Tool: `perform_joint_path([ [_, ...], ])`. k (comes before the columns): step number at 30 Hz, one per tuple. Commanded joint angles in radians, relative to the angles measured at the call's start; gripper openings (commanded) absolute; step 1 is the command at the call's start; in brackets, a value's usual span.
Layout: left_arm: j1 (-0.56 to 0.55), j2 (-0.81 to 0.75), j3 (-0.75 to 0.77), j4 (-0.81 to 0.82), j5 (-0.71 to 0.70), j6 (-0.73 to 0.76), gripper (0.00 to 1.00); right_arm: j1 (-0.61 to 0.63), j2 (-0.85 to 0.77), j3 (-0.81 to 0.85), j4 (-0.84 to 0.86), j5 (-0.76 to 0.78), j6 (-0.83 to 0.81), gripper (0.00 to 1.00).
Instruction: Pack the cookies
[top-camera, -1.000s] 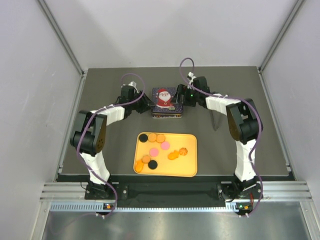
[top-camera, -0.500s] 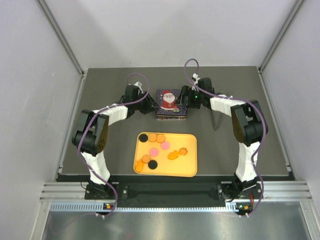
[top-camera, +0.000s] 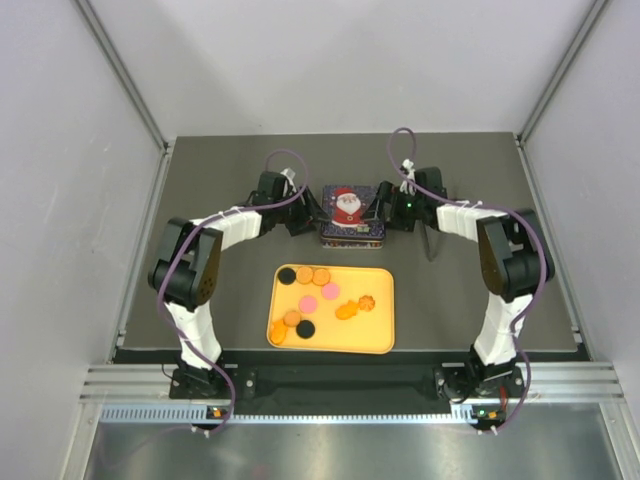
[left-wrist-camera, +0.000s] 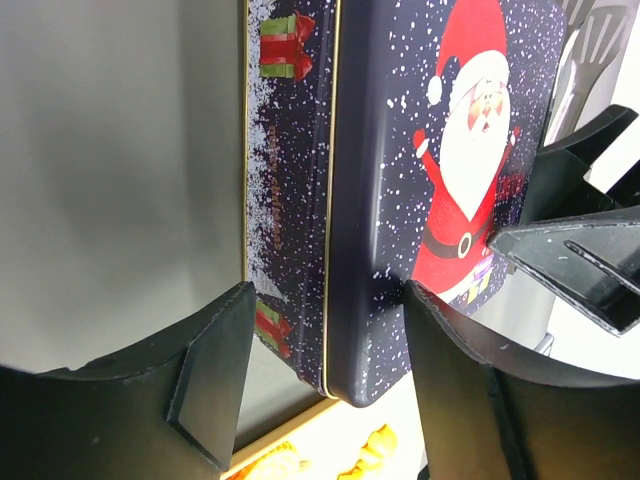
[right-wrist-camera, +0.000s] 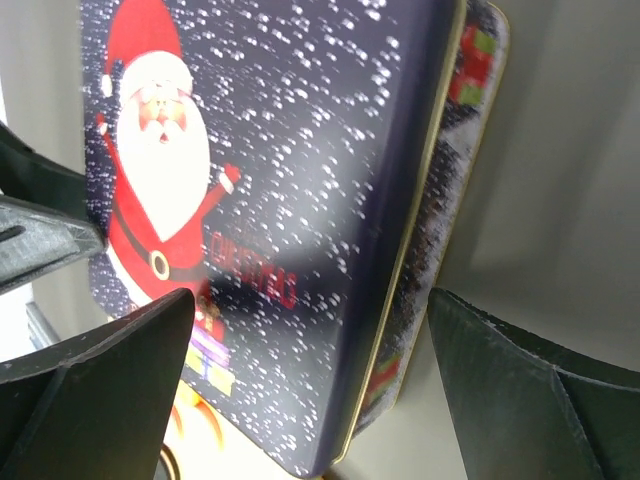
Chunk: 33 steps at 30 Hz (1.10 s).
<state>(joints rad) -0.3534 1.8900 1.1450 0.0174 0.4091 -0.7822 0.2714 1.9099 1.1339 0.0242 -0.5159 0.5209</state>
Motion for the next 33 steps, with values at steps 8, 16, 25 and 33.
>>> perform_joint_path([
  [8, -0.013, 0.034, 0.007, -0.096, -0.013, 0.040, 0.66, 0.077, -0.164, 0.038, -0.104, 0.295, -0.104, 1.00],
  [16, -0.013, 0.031, 0.019, -0.082, 0.007, 0.038, 0.66, 0.032, -0.167, 0.003, -0.103, 0.192, -0.070, 1.00],
  [25, -0.021, 0.040, 0.033, -0.042, 0.023, 0.026, 0.69, 0.023, -0.146, -0.091, 0.039, 0.017, 0.031, 0.98],
  [33, -0.038, 0.047, 0.058, -0.046, 0.000, 0.035, 0.70, -0.014, -0.172, -0.141, 0.105, -0.061, 0.080, 0.85],
])
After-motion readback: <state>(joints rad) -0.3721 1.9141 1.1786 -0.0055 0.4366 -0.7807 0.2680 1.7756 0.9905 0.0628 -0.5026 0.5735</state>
